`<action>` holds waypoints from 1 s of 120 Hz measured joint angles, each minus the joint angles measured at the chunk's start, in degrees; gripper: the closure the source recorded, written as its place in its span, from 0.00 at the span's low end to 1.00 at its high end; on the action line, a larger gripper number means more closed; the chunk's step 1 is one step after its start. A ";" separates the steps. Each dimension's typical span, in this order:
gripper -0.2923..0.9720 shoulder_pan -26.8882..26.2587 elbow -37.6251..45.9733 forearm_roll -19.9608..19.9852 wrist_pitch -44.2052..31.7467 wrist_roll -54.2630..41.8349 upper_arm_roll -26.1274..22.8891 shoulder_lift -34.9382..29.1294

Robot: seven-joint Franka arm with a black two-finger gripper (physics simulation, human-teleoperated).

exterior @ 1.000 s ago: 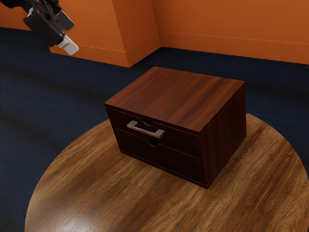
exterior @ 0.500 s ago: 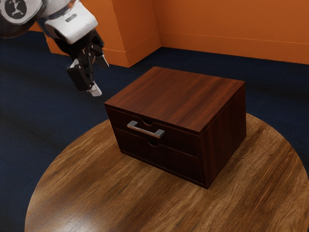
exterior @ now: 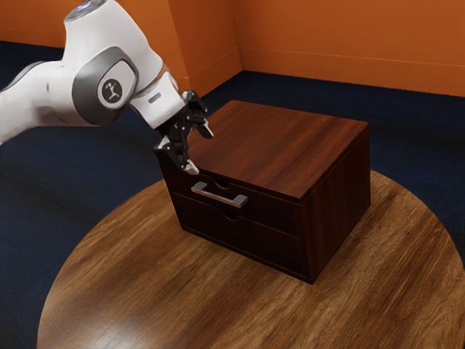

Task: Pull the drawer handle with one arm to open the drawer

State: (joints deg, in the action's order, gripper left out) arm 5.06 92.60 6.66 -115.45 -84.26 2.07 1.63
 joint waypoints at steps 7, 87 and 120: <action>0.28 0.34 1.91 0.14 -0.84 -1.91 -0.87 -3.27; 0.47 -2.70 18.51 0.51 -8.97 -11.47 -2.22 -13.73; 0.54 -2.29 20.69 0.01 -9.85 -9.65 -2.16 -14.22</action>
State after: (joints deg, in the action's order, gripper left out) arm 2.77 113.30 6.67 -125.30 -93.91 -0.09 -12.59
